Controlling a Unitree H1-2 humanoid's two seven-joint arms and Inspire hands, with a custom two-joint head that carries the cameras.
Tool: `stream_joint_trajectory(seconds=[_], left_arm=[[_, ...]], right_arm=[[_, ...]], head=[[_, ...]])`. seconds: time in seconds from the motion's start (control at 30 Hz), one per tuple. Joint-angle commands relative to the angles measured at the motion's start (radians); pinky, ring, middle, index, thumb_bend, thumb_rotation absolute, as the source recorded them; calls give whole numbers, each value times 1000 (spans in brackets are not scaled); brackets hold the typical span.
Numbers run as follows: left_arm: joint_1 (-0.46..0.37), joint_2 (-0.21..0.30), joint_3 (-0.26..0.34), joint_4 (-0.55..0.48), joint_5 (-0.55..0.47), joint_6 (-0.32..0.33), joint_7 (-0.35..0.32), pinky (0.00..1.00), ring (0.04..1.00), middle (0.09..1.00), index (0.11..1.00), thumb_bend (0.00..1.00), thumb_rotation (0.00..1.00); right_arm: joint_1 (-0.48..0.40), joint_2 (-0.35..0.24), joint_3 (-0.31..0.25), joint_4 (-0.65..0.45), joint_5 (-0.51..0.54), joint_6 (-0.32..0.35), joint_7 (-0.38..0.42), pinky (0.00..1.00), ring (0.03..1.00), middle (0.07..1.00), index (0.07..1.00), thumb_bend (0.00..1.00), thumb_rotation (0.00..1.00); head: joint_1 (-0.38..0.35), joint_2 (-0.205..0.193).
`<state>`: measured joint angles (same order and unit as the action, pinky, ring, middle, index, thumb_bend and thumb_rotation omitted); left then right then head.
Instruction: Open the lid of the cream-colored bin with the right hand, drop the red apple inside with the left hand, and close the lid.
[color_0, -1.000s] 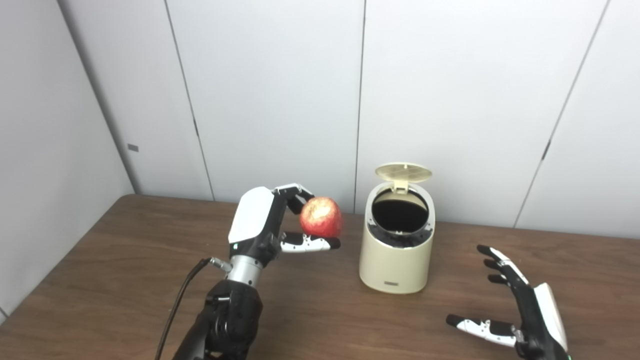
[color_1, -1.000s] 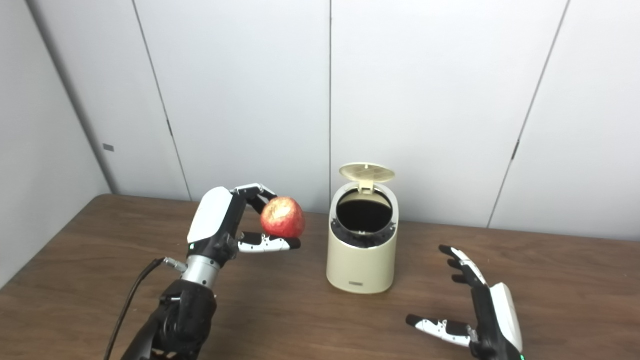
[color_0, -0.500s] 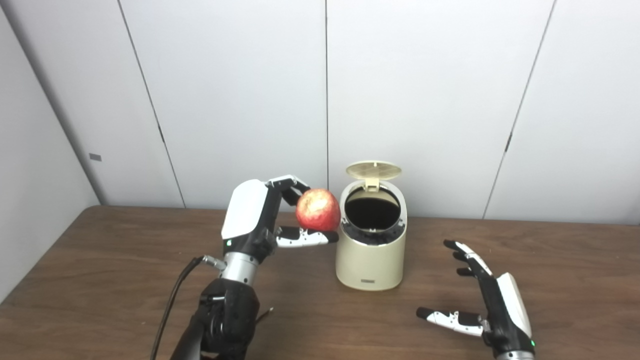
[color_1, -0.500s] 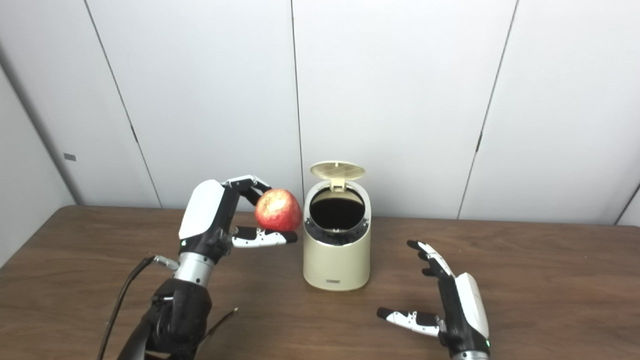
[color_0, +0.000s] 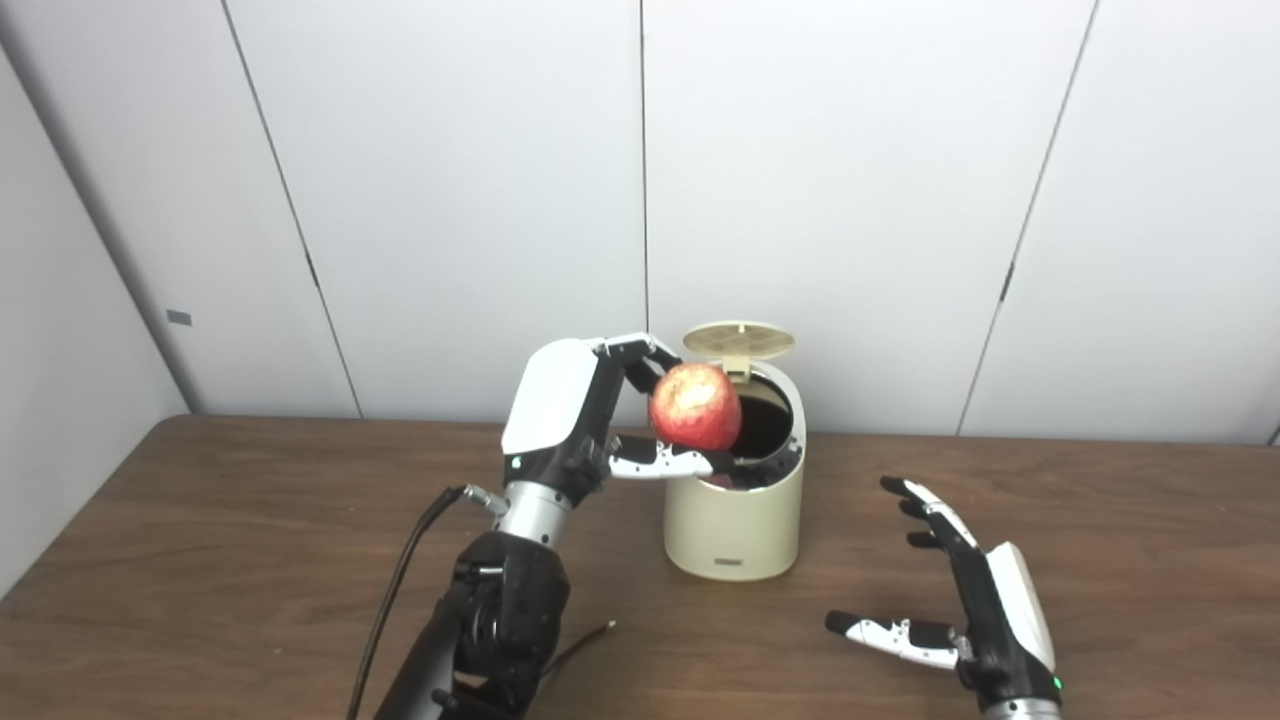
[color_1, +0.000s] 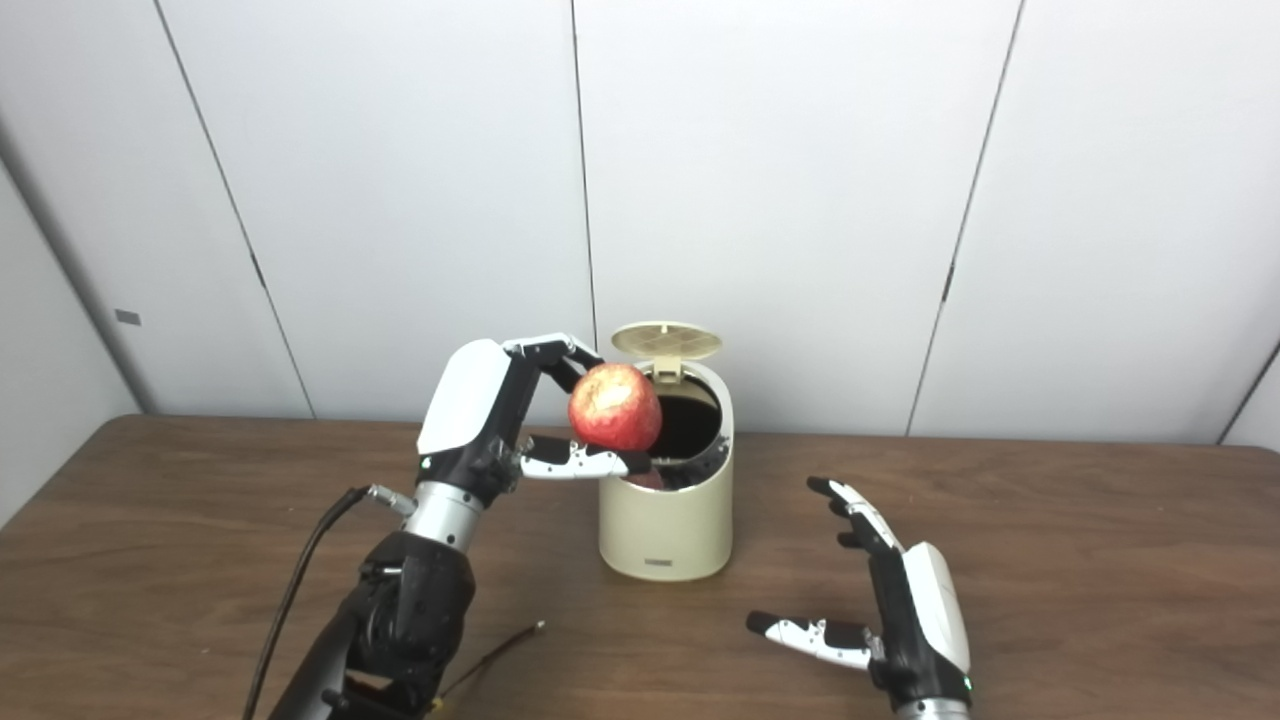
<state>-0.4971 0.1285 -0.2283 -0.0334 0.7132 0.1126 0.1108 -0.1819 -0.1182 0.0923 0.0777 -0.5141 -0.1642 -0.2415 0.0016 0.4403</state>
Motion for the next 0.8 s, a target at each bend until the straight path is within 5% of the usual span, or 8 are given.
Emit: stream_joint_trajectory(seconds=[0.0,0.6,0.77], left_arm=[[-63,-11,-2,-4,11,-35,29,797,569,472,498,524,0],[-85,-63,-2,133,4,-108,127,679,553,465,500,525,0],[-97,-67,-14,200,49,-147,222,857,582,478,492,525,0]], right_arm=[[-32,11,3,-10,1,-41,-22,705,828,876,821,743,183],[-32,30,7,-27,2,-32,-26,717,833,881,830,749,224],[-33,34,7,-28,-3,-28,-28,706,830,880,828,762,255]], head=[[-1,0],[-26,4],[-31,5]])
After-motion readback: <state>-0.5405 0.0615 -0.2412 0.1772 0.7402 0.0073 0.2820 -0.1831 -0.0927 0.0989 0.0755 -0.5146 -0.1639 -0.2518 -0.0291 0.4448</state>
